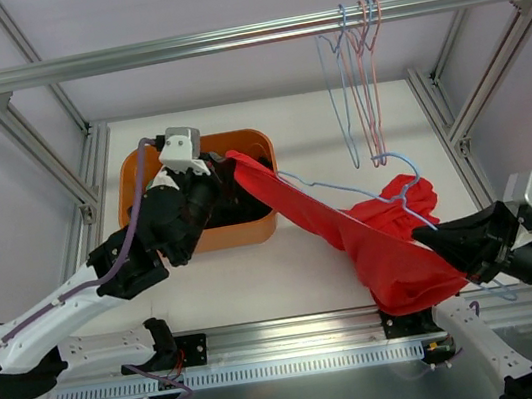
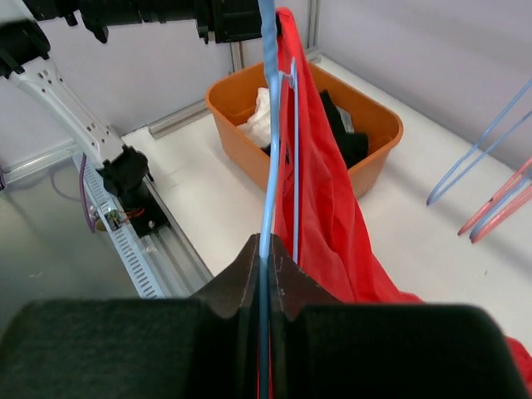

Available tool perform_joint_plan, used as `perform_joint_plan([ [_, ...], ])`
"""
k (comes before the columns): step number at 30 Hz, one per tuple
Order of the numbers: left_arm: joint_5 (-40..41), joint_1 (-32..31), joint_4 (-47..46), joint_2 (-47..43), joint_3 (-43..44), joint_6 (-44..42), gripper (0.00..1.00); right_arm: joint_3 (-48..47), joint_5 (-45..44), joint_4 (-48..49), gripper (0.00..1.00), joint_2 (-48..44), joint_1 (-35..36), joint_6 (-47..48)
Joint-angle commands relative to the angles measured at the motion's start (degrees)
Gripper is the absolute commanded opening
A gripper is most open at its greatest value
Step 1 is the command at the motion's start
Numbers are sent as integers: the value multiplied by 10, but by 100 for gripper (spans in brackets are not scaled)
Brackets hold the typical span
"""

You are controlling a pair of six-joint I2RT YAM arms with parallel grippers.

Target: Remove the tank top from the hanger

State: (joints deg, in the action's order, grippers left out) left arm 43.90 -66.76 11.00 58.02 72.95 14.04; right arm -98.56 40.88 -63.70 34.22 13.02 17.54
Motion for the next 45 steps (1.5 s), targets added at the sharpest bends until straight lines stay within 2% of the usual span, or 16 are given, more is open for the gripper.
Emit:
perform_joint_plan([
  [1,-64,9,-29,-12,-17,25,0,41,16,153,0,-20,3,-51],
  [5,-264,9,-50,-9,-33,13,0,198,-54,375,0,-77,3,-141],
  [7,-433,9,-81,-12,-62,7,0,272,-124,561,0,-113,4,-241],
  [10,-685,8,-168,-8,-112,8,0,466,-209,944,0,-136,3,-339],
  [12,-751,1,-194,12,-126,17,0,570,-277,1201,0,-126,3,-390],
  [14,-756,-3,-194,31,-148,22,0,611,-377,1333,0,-93,3,-383],
  [16,-731,-3,-194,39,-178,27,0,620,-394,1430,0,-76,3,-344],
  [17,-714,-3,-194,45,-189,37,0,613,-382,1418,0,-81,3,-318],
  [23,-537,-3,-158,13,-257,67,0,546,-372,1030,0,-200,3,-67],
  [26,-485,-4,-126,-16,-279,76,0,414,-403,698,0,-231,3,22],
  [27,-475,-4,-121,-24,-287,75,0,388,-418,566,0,-228,3,30],
  [29,-472,-4,-113,-46,-295,71,0,366,-483,480,0,-231,3,26],
  [35,-452,-4,-75,-70,-290,59,0,230,-499,186,0,-144,3,-8],
  [40,-479,-4,-69,-68,-274,56,0,182,-448,107,0,-77,3,-43],
  [44,-489,-4,-70,-28,-258,59,0,188,-452,174,0,12,3,-33],
  [45,-489,-5,-71,-15,-245,60,17,176,-453,183,0,35,3,-30],
])
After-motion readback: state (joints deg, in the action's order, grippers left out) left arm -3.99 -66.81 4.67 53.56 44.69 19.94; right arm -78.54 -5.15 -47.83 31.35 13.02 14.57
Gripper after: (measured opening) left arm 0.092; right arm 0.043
